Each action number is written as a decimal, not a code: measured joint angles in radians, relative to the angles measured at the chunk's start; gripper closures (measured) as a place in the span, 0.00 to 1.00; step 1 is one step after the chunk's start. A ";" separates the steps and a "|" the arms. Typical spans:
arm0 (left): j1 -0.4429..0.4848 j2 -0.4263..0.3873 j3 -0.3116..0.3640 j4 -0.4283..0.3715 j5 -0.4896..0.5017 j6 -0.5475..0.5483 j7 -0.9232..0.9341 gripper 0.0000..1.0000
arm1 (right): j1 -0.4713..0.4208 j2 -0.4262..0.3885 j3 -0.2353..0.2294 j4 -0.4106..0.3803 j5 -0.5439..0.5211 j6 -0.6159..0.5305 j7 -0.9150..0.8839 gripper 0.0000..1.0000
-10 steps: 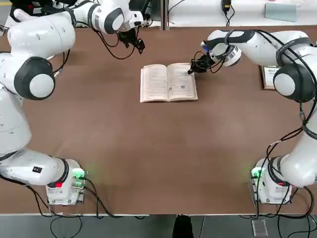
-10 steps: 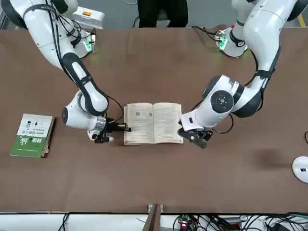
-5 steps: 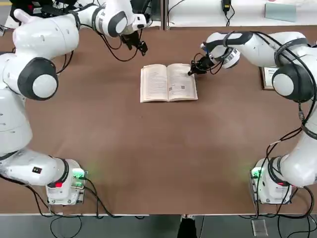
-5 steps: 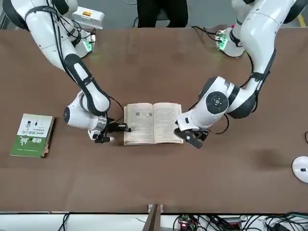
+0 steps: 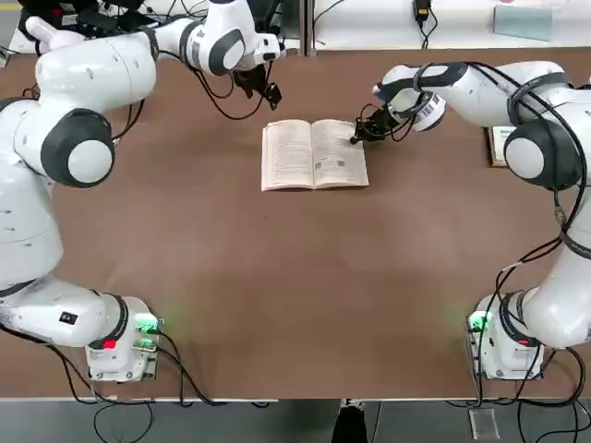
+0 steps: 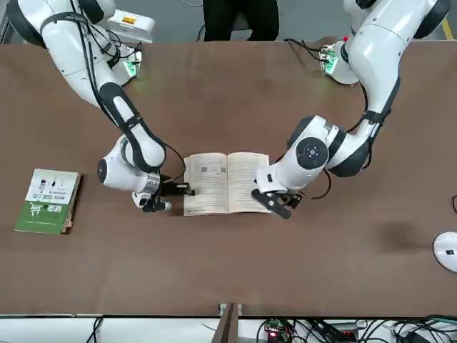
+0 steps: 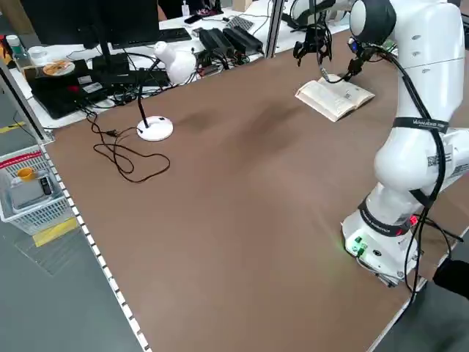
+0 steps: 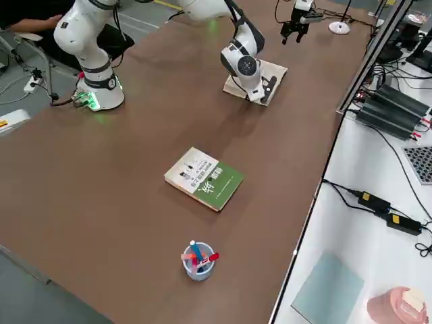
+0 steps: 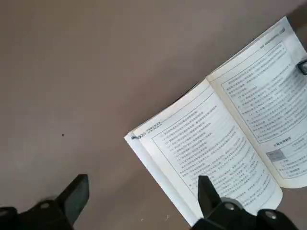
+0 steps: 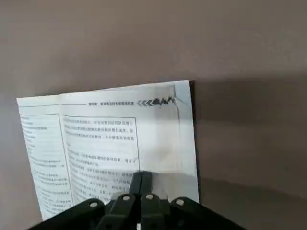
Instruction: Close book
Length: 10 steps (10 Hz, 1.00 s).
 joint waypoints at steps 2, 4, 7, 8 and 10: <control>-0.001 0.002 0.000 0.000 0.000 0.013 0.019 0.00 | 0.000 0.002 0.000 -0.004 0.000 0.011 -0.010 0.98; -0.002 0.010 0.000 0.000 0.000 0.029 0.058 0.00 | 0.000 0.003 0.000 -0.008 0.000 0.020 -0.021 0.98; -0.009 0.020 -0.001 0.000 0.000 0.048 0.107 0.00 | 0.000 0.003 0.000 -0.011 0.000 0.022 -0.026 0.98; -0.014 0.023 -0.001 0.000 0.000 0.059 0.111 0.00 | 0.000 0.003 0.000 -0.012 0.000 0.023 -0.030 0.98; -0.021 0.033 -0.002 0.000 0.000 0.099 0.134 0.00 | 0.000 0.003 0.000 -0.013 0.000 0.024 -0.036 0.98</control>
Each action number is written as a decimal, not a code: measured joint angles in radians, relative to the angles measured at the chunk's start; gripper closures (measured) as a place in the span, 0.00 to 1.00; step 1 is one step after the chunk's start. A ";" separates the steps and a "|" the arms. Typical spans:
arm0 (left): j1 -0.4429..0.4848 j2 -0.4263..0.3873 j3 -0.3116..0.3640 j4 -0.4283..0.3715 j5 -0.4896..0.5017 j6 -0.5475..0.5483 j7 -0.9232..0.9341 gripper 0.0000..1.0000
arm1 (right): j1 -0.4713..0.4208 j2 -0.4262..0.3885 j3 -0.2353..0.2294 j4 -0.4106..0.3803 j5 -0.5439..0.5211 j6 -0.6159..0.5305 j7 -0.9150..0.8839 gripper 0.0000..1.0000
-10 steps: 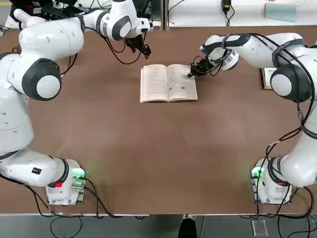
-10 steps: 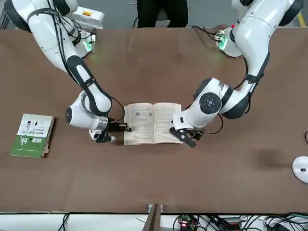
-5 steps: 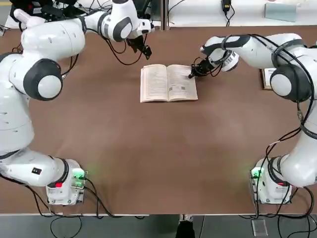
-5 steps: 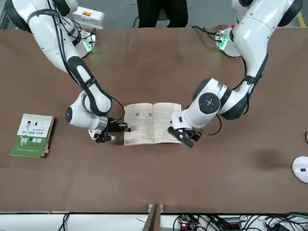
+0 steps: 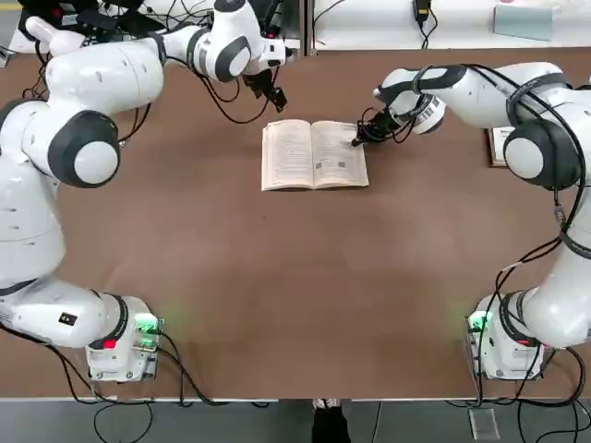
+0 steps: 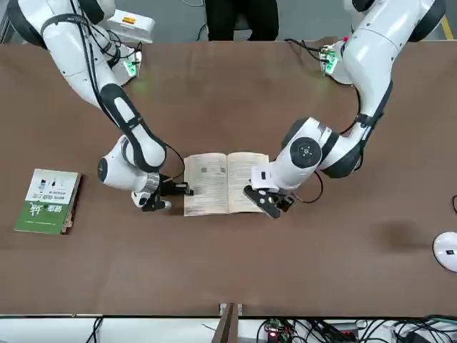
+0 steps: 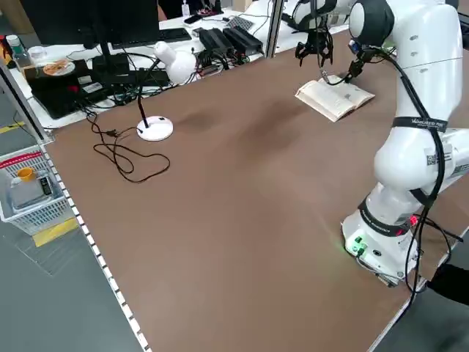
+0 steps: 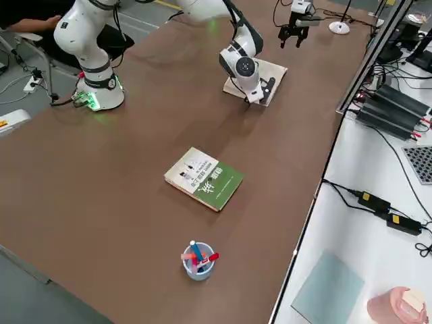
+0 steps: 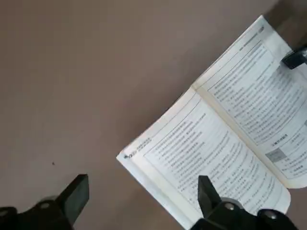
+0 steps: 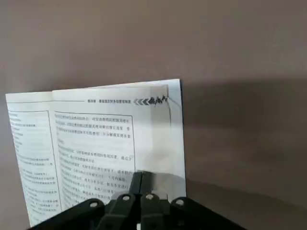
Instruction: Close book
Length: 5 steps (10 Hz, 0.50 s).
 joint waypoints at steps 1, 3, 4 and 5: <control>-0.001 0.009 -0.004 0.000 0.000 0.025 0.017 0.00 | 0.000 0.000 0.000 0.000 0.000 0.000 -0.001 0.98; -0.001 0.032 -0.017 0.000 0.000 0.071 0.035 0.00 | 0.000 0.000 0.000 -0.001 0.000 0.000 -0.001 0.98; -0.001 0.045 -0.026 0.000 0.000 0.090 0.039 0.00 | 0.000 0.000 0.000 -0.001 0.000 0.001 -0.001 0.98; -0.001 0.058 -0.035 0.000 0.000 0.111 0.043 0.00 | 0.000 0.000 0.000 -0.001 0.000 0.001 -0.001 0.98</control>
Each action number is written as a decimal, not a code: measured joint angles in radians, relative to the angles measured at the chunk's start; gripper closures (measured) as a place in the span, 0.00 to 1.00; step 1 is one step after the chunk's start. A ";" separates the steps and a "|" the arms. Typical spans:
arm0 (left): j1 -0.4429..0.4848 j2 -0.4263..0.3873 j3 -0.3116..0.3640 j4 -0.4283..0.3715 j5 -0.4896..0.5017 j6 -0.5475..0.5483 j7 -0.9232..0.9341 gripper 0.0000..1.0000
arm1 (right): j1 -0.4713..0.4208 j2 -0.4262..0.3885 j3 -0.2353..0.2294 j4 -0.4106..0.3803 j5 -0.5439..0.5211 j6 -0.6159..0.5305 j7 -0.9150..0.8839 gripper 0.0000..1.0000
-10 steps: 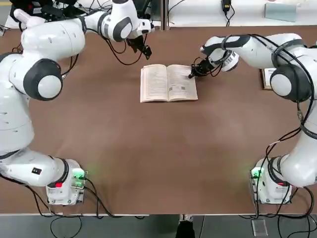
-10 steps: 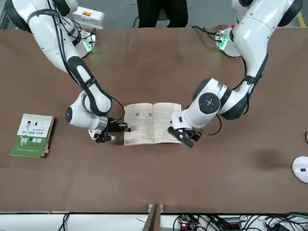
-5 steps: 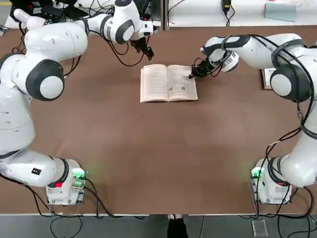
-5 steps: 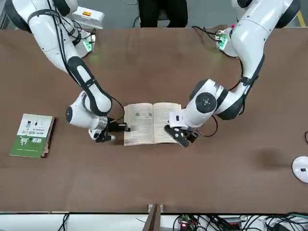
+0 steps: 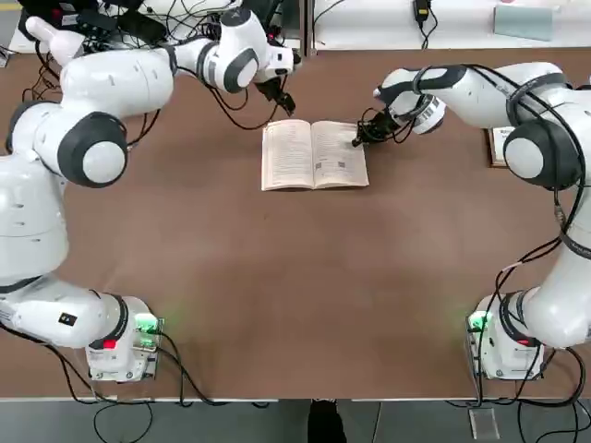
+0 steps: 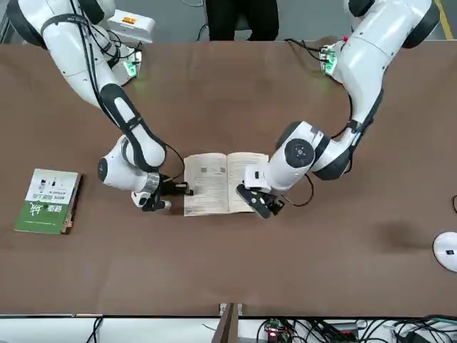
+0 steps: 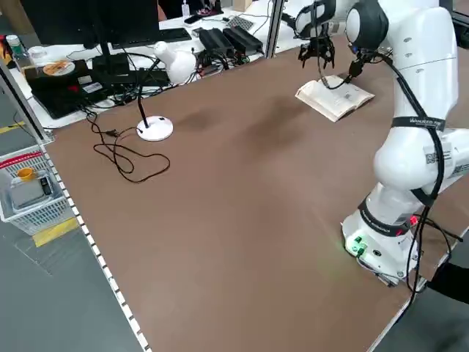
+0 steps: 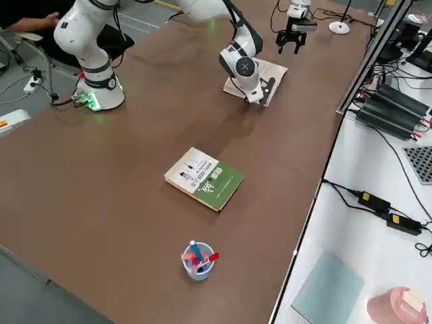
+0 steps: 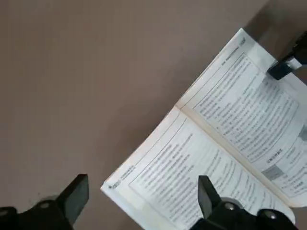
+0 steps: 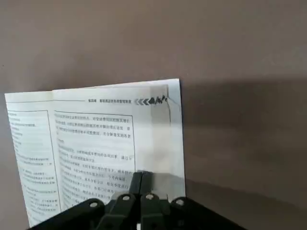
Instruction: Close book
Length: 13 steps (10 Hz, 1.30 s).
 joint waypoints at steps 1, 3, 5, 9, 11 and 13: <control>0.000 0.014 -0.009 0.000 0.000 0.023 0.002 0.00 | 0.000 0.000 0.000 0.000 0.000 0.000 0.000 0.98; -0.001 0.042 -0.021 0.003 -0.004 0.062 0.007 0.00 | 0.000 0.000 0.000 0.000 0.000 0.000 0.000 0.98; 0.001 0.066 -0.022 0.017 -0.028 0.081 0.050 0.00 | 0.000 0.000 0.000 0.000 0.000 0.000 0.000 0.98; 0.016 0.084 -0.021 0.044 -0.128 0.082 0.164 0.00 | 0.000 0.000 0.000 0.000 0.000 0.000 0.000 0.98; 0.023 0.092 -0.021 0.045 -0.148 0.083 0.174 0.00 | 0.000 0.000 0.000 0.000 0.001 0.000 0.000 0.98; 0.027 0.103 -0.021 0.046 -0.175 0.088 0.179 0.00 | 0.000 0.000 0.000 0.000 0.001 0.000 0.000 0.98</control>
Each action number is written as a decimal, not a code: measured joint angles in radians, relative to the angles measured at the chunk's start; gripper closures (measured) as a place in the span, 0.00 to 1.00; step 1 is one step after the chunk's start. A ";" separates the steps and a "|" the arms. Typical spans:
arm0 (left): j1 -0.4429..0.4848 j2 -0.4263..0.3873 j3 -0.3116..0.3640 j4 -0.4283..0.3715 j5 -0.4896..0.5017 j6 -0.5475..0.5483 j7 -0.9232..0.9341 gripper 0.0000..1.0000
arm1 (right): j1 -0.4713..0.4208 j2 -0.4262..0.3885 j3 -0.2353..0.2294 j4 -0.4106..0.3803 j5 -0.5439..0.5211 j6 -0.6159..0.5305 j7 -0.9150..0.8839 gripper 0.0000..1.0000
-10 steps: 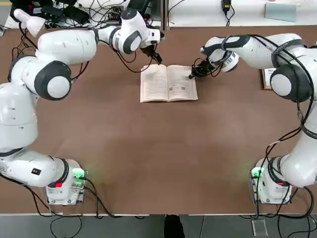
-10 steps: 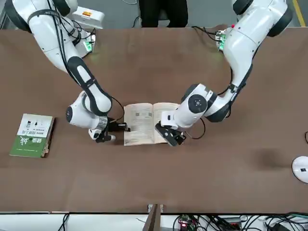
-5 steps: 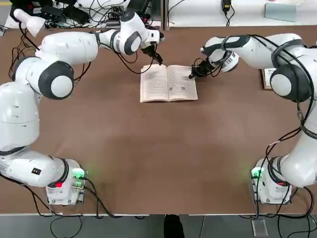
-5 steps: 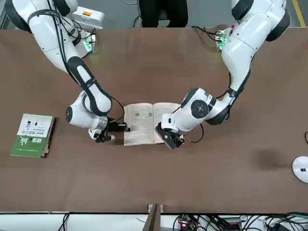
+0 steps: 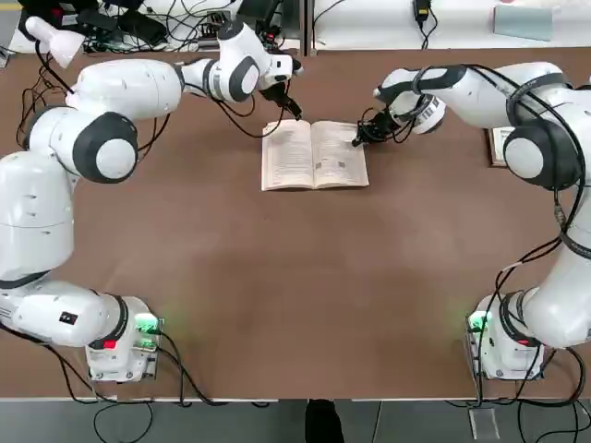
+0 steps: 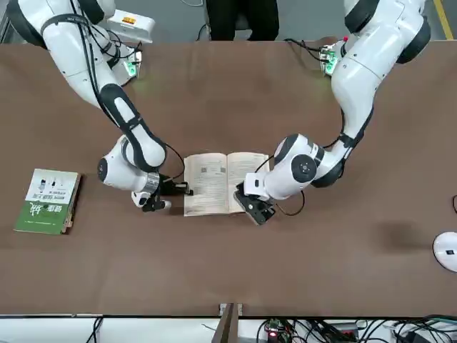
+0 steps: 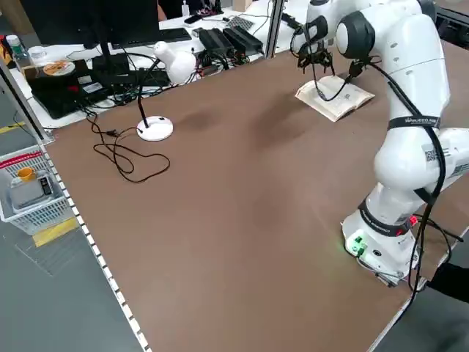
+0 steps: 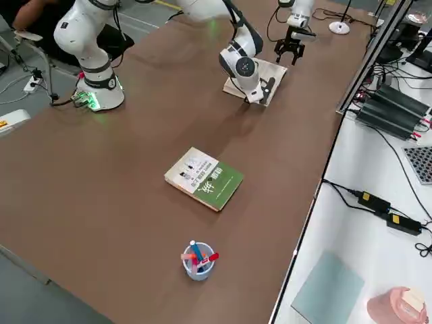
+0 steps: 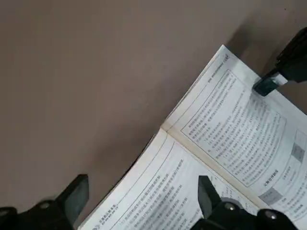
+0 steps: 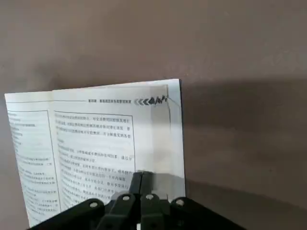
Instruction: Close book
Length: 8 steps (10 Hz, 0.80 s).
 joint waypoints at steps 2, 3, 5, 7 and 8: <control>0.007 0.014 0.000 0.000 -0.028 0.001 0.002 0.00 | 0.000 0.000 0.000 0.000 0.001 0.000 0.000 0.98; 0.010 0.023 0.001 0.001 -0.041 0.001 0.004 0.00 | 0.000 0.000 0.000 0.000 0.006 0.000 0.000 0.98; 0.018 0.045 0.002 0.003 -0.049 0.003 0.006 0.00 | 0.000 0.000 0.000 0.000 0.017 0.001 0.000 0.98; 0.022 0.065 0.001 0.011 -0.049 0.008 0.007 0.00 | 0.000 0.000 0.000 0.000 0.019 0.001 0.000 0.98; 0.022 0.072 0.001 0.019 -0.049 0.011 0.009 0.00 | 0.000 0.000 0.000 0.000 0.019 0.001 0.000 0.98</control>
